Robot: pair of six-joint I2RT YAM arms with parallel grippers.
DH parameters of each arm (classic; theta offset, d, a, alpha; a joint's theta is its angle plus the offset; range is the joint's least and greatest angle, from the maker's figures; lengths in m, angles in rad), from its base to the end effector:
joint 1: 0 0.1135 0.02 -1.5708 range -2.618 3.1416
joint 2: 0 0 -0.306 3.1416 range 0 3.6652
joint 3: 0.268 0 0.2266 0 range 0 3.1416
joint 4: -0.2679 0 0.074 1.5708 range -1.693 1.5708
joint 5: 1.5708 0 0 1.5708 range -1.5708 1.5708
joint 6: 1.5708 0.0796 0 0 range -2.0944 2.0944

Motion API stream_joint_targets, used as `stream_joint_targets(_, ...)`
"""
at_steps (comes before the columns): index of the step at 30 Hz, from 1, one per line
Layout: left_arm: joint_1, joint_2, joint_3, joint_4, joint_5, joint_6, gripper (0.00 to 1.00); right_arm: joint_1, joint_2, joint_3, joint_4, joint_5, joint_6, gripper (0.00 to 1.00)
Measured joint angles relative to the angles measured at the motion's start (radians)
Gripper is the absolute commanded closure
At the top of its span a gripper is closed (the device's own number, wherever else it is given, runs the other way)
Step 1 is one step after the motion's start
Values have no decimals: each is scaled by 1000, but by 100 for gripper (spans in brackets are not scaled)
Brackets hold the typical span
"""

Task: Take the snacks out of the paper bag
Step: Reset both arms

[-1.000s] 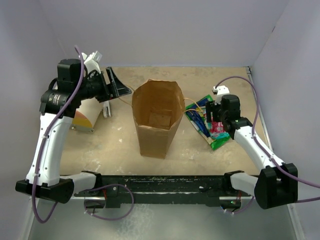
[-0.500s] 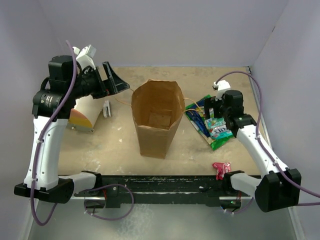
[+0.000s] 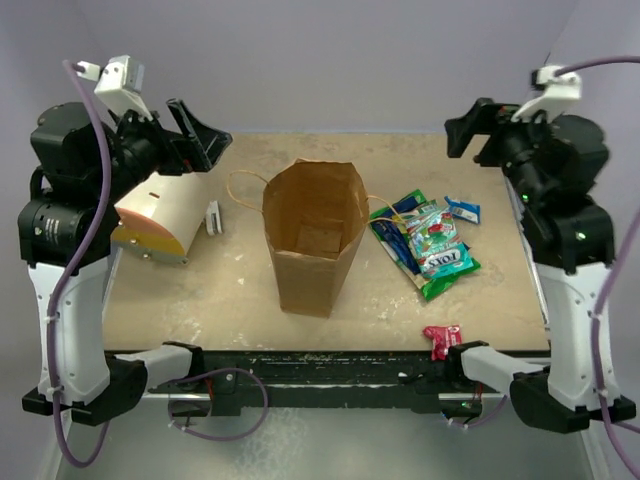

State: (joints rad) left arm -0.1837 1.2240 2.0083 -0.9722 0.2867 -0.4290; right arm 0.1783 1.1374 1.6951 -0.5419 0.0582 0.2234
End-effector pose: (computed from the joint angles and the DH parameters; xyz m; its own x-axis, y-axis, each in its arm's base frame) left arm 0.1689 -0.0543 0.5700 -0.3534 -0.3401 -0.8714 0.3314 0.8256 -0.4567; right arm 0.1963 0.0307 0.5602 -0.0113 0.2227 -0.9748 -0.1203 0.9675 0.2224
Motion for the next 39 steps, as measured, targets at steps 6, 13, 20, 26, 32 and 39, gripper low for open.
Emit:
stream_joint_targets(6,0,-66,16,66,-65,42,1,0,-10,357,-192,-2,38,0)
stream_joint_targets(13,0,-206,11,142,-139,73,1,0,-72,606,-327,-3,55,0)
stream_joint_targets(20,0,-241,76,129,-171,72,1,0,-119,657,-395,10,58,1)
stream_joint_targets(26,0,-238,78,80,-181,63,1,0,-92,612,-453,11,58,1)
stream_joint_targets(32,0,-238,78,43,-188,53,1,0,-49,604,-471,10,57,0)
stream_joint_targets(39,0,-238,74,30,-191,45,1,0,-36,607,-478,-1,53,1)
